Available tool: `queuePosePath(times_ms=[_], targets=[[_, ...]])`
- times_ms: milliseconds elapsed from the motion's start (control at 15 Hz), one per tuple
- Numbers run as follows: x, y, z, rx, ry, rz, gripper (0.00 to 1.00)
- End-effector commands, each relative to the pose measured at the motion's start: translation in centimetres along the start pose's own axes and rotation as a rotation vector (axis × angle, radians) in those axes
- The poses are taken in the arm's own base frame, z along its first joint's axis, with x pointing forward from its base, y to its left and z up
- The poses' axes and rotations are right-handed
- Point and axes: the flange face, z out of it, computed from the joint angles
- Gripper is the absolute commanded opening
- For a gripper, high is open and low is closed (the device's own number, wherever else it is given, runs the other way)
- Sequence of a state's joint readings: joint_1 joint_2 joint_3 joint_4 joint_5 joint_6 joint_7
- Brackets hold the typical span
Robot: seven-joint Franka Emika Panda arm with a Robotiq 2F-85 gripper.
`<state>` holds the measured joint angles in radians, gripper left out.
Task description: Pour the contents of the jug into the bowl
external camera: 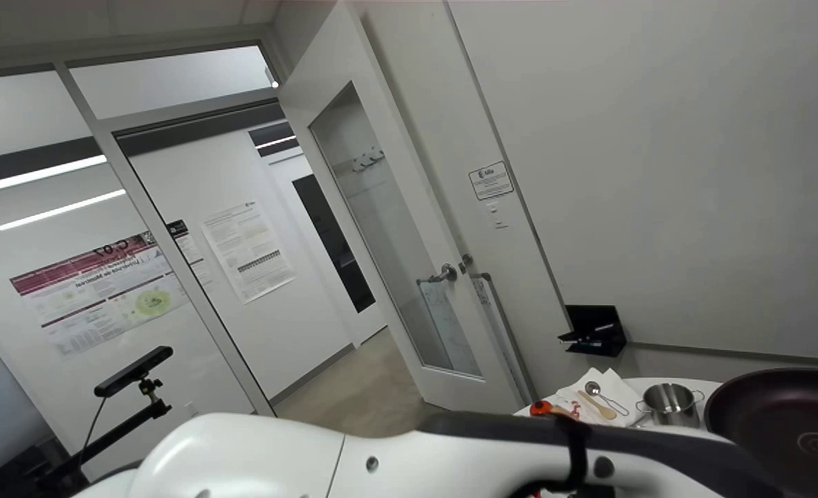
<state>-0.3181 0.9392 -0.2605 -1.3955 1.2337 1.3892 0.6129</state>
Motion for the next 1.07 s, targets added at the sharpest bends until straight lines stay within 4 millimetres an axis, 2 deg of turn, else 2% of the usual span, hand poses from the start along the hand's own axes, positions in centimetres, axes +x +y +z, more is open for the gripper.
queuePosePath(times_ms=[0, 267, 533, 800, 1000], targets=[[-2.7, -1.3, 3.8, -0.111, 0.162, -0.008, 0.10], [-4.1, -2.3, 9.1, -0.255, 0.334, -0.028, 0.10], [-4.7, -2.6, 13.4, -0.376, 0.530, -0.049, 0.10], [-4.8, -2.6, 16.3, -0.474, 0.746, -0.084, 0.10], [-4.8, -2.4, 17.7, -0.540, 0.908, -0.117, 0.10]])
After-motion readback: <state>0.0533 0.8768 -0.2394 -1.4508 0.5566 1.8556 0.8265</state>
